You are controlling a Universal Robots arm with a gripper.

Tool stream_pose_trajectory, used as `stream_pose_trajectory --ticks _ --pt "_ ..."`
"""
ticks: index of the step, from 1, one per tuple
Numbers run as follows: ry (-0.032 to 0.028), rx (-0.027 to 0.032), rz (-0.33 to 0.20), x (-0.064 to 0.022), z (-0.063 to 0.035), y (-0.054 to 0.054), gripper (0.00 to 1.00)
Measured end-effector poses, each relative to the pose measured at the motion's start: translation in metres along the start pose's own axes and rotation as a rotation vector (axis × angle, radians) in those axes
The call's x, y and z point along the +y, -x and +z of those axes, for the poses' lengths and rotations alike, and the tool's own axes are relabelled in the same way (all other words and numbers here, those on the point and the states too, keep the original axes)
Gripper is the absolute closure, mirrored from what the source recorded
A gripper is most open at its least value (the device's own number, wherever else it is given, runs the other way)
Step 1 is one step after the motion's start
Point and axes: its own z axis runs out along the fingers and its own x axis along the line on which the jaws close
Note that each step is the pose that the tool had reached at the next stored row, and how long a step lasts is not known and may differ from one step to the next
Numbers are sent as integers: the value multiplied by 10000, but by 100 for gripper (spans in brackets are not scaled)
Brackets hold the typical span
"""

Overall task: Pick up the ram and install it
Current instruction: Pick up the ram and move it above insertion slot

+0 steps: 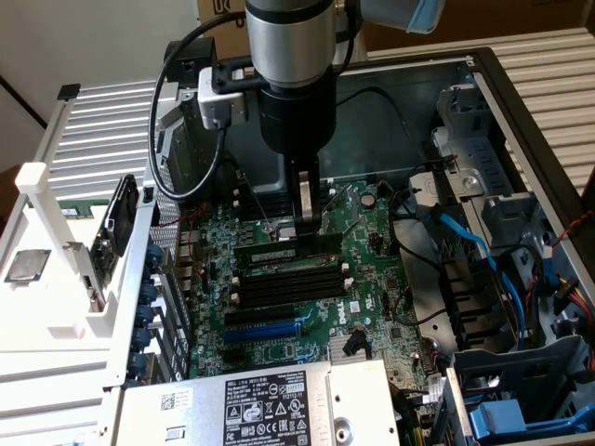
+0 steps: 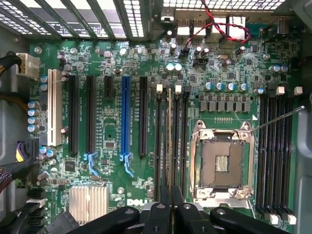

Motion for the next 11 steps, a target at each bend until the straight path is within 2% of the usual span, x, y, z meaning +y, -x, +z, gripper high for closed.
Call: stream_pose_trajectory --ticks 11 --pt "-26 29 -1 -7 59 -1 88"
